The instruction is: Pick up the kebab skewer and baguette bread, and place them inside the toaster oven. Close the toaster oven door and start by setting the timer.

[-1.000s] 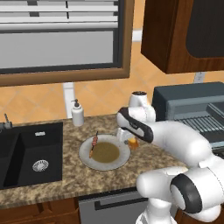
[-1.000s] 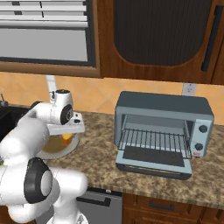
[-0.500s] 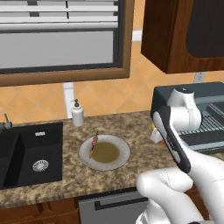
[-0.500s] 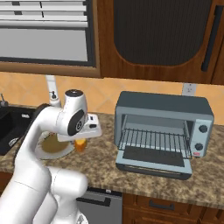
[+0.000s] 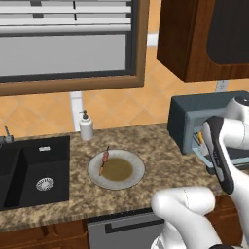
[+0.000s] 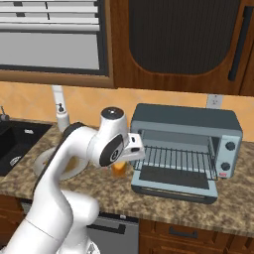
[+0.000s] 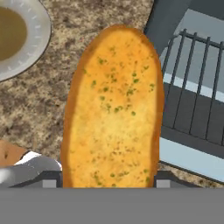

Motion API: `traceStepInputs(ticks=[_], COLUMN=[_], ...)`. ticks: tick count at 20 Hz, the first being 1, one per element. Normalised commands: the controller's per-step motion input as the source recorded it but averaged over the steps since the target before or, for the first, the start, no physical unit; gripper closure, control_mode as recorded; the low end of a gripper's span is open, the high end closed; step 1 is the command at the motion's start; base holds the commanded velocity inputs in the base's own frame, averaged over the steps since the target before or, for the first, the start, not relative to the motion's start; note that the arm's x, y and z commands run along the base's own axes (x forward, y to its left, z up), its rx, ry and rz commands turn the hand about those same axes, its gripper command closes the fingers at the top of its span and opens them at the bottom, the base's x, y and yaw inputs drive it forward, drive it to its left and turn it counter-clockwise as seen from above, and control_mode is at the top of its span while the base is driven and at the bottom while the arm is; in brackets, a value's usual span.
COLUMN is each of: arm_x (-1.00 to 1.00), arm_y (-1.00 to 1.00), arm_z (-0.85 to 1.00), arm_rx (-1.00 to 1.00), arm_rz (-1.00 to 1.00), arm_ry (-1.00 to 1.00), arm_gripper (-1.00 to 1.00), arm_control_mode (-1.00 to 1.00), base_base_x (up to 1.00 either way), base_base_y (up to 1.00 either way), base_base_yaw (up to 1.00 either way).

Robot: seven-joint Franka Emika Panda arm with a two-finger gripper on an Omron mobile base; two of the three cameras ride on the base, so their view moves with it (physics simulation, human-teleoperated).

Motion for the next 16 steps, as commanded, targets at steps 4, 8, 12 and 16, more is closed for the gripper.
traceStepInputs(ticks=[4, 8, 12, 16], arm_x=[0.44, 0.8, 0.33, 0.21], arm_y=[-0.81, -0.62, -0.33, -0.31], arm_z=[0.09, 0.0, -0.15, -0.25], arm_rx=[0.02, 0.04, 0.0, 0.0], arm_rz=[-0.14, -0.06, -0.05, -0.04], arm_ry=[-0.01, -0.07, -0.04, -0.05], arm_gripper=[1.0, 1.0, 1.0, 1.0], arm_control_mode=[-1.0, -1.0, -1.0, -1.0], base_base_x=[0.0, 0.0, 0.0, 0.0], base_base_y=[0.0, 0.0, 0.0, 0.0], base_base_yaw=[0.0, 0.0, 0.0, 0.0])
